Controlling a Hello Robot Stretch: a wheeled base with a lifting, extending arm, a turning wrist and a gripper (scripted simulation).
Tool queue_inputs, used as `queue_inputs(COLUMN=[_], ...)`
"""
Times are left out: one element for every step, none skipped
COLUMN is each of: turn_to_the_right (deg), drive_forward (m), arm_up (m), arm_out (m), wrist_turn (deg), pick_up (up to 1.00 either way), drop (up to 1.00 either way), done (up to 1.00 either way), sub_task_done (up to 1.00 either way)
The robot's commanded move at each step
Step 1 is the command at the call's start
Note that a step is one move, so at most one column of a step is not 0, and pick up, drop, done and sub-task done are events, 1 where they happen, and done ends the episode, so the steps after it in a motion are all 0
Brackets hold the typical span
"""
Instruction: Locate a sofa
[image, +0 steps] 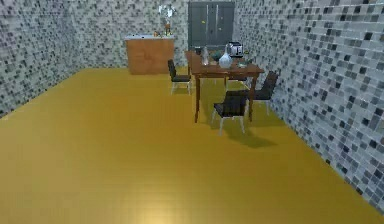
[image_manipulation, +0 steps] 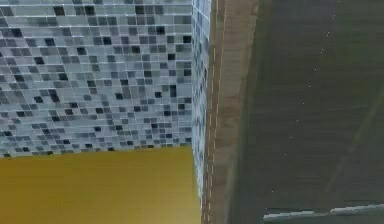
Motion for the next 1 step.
queue_inputs(turn_to_the_right=[-45.0], drive_forward=[0.00], arm_up=[0.00], arm_out=[0.00], wrist_turn=[0.0], pick_up=[0.00], drop=[0.00], done=[0.00], sub_task_done=[0.00])
